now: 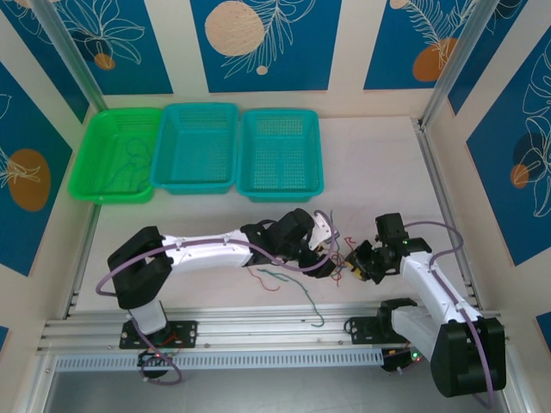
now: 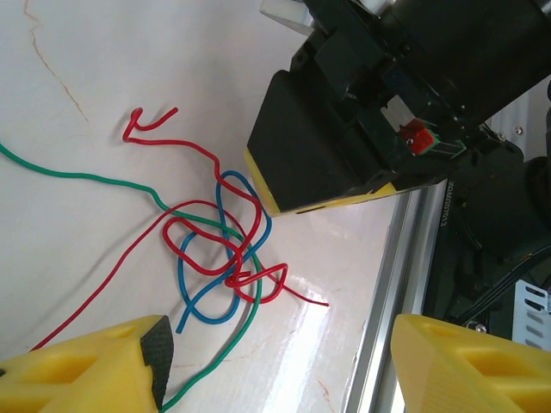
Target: Untangle the cables
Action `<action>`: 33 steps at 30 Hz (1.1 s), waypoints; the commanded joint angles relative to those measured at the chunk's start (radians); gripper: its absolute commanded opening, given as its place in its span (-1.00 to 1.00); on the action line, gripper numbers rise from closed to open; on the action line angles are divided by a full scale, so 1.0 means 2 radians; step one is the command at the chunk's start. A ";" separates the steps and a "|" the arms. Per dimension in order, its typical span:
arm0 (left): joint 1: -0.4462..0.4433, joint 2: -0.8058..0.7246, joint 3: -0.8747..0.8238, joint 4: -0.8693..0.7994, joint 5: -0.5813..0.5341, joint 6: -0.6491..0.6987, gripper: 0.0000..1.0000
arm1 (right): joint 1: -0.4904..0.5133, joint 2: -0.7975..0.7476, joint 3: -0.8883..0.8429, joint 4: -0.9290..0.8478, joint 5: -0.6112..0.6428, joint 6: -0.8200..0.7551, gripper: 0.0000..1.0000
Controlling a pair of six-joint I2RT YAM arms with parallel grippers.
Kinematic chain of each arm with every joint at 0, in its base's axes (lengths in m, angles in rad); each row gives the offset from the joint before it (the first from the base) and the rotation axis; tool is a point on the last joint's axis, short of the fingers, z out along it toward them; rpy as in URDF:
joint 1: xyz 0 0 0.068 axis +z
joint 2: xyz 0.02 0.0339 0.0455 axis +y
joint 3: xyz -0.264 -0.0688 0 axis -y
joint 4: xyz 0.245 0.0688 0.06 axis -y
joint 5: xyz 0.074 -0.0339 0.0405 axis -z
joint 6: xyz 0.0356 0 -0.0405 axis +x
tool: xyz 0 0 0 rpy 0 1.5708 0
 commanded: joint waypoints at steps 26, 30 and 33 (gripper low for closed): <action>0.006 -0.014 -0.032 0.054 -0.032 -0.039 0.37 | 0.046 0.035 0.028 0.034 0.074 -0.043 -1.00; 0.038 -0.019 -0.058 0.117 0.004 -0.141 0.37 | 0.112 -0.016 0.090 0.001 0.138 -0.102 -1.00; 0.074 -0.024 -0.098 0.218 0.035 -0.261 0.38 | 0.160 -0.021 0.122 0.003 0.124 -0.142 -1.00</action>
